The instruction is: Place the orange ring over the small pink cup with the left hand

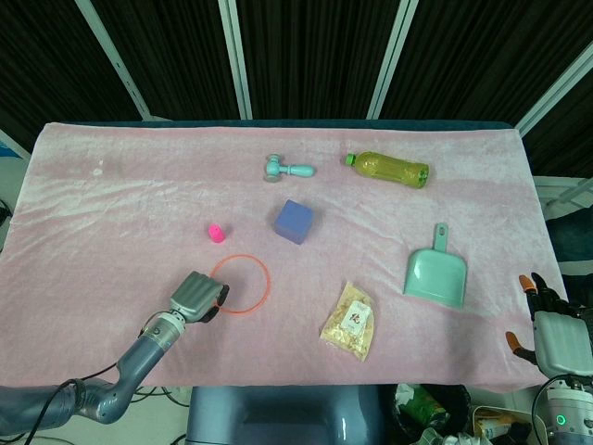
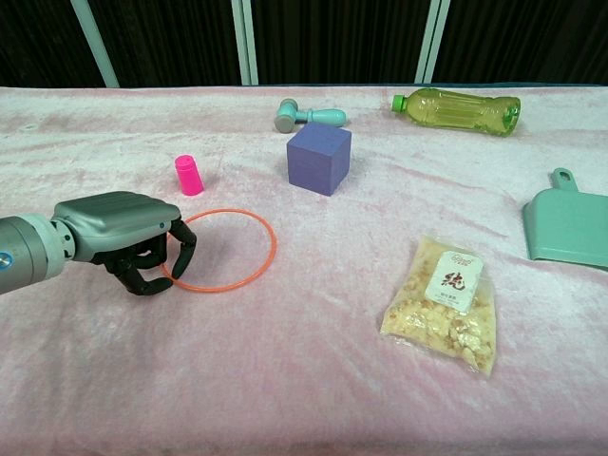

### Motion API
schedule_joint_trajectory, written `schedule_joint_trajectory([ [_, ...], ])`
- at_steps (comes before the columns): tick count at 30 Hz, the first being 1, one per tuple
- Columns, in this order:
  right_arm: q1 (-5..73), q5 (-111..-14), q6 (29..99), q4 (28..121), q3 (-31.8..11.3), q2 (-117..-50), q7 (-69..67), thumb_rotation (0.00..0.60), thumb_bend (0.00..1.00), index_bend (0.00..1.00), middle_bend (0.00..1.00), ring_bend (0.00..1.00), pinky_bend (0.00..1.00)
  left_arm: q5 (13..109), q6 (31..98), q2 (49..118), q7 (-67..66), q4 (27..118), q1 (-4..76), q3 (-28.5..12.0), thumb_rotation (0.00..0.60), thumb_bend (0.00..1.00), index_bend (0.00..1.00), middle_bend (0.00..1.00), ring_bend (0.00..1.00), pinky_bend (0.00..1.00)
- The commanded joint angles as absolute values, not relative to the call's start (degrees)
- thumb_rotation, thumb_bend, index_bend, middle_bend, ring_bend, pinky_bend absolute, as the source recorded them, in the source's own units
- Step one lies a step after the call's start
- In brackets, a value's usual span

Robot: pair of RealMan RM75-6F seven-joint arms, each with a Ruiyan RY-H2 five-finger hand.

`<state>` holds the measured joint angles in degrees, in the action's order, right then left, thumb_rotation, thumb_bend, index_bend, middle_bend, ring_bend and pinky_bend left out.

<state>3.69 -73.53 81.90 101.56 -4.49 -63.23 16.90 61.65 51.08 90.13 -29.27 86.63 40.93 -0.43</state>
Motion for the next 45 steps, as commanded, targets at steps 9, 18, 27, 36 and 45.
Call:
schedule_joint_trajectory([
  [9, 3.7, -73.7, 81.9, 101.6, -4.4, -63.2, 17.0, 0.600, 0.21, 0.07, 0.03, 0.13, 0.21, 61.3, 50.9, 90.1, -29.7, 86.7, 40.9, -0.1, 0.600, 0.46, 0.60, 0.96, 0.96, 0.91],
  [18, 3.7, -73.4, 81.9, 101.5, -4.6, -63.3, 16.9, 0.600, 0.21, 0.07, 0.03, 0.13, 0.21, 60.8, 50.7, 90.0, -30.0, 86.5, 41.1, -0.1, 0.600, 0.46, 0.60, 0.96, 0.96, 0.91],
  [27, 3.7, -73.5, 81.9, 101.5, -4.5, -63.3, 17.0, 0.600, 0.22, 0.07, 0.03, 0.13, 0.21, 60.7, 50.9, 90.0, -30.3, 86.6, 41.1, 0.0, 0.600, 0.46, 0.61, 0.96, 0.96, 0.91],
  [36, 3.7, -73.5, 81.9, 101.5, -4.5, -63.3, 17.0, 0.600, 0.22, 0.07, 0.03, 0.13, 0.21, 61.2, 51.2, 89.8, -29.7, 86.7, 40.9, 0.0, 0.600, 0.46, 0.63, 0.96, 0.96, 0.91],
  [45, 3.7, -73.4, 81.9, 101.5, -4.5, -63.3, 17.1, 0.600, 0.22, 0.07, 0.03, 0.13, 0.21, 66.2, 54.4, 89.1, -25.4, 88.4, 39.9, -0.9, 0.600, 0.46, 0.64, 0.97, 0.97, 0.92],
])
